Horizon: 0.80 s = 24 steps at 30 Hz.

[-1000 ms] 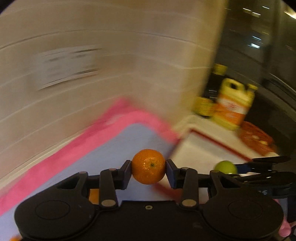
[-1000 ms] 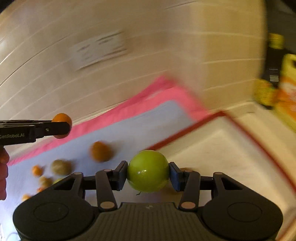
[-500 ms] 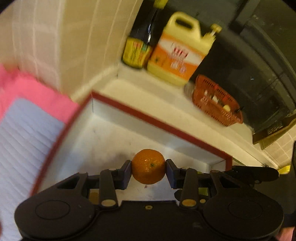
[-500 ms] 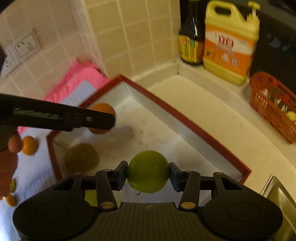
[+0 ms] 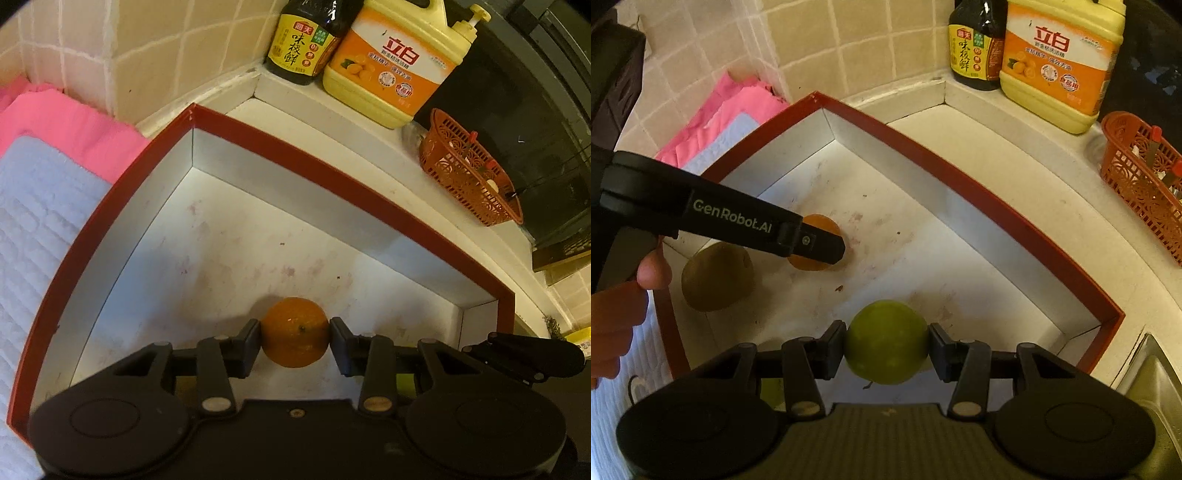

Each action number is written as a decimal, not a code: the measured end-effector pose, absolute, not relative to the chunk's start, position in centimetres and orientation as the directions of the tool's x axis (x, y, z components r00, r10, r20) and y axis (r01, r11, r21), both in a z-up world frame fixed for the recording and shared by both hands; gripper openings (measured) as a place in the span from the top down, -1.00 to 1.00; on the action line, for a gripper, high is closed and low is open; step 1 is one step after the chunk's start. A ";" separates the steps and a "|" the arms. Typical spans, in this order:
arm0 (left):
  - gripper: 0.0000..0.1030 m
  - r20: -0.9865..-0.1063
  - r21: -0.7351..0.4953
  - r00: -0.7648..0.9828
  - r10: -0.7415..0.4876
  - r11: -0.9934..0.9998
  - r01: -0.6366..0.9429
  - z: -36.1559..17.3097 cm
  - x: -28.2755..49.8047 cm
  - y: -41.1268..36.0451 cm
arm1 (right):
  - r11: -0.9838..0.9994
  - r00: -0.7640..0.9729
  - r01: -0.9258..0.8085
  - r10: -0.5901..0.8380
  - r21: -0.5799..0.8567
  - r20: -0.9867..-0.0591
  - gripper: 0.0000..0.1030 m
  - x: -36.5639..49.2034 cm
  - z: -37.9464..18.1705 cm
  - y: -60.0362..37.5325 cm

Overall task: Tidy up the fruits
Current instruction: 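Carry the orange and apple into the box and open both tools, then move both tools back over the remaining fruit on the mat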

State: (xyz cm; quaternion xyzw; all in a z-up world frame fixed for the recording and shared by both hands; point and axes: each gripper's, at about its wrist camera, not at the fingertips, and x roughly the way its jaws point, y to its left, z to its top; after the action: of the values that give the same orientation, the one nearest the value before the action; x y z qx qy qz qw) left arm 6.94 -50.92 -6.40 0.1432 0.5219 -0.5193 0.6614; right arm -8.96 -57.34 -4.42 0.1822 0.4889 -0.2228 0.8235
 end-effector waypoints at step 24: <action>-0.42 -0.646 -0.389 0.201 -0.737 0.543 0.744 4.9 5.6 -31.6 | 0.903 0.614 0.426 -0.244 0.054 -0.750 -0.47 -7.9 5.2 -50.0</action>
State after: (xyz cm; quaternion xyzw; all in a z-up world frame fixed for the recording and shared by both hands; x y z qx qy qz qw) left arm 5.61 -31.58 4.86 0.0043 0.4139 -0.4778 0.7748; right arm -7.89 -50.05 5.22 0.1142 0.3969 -0.1880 0.8911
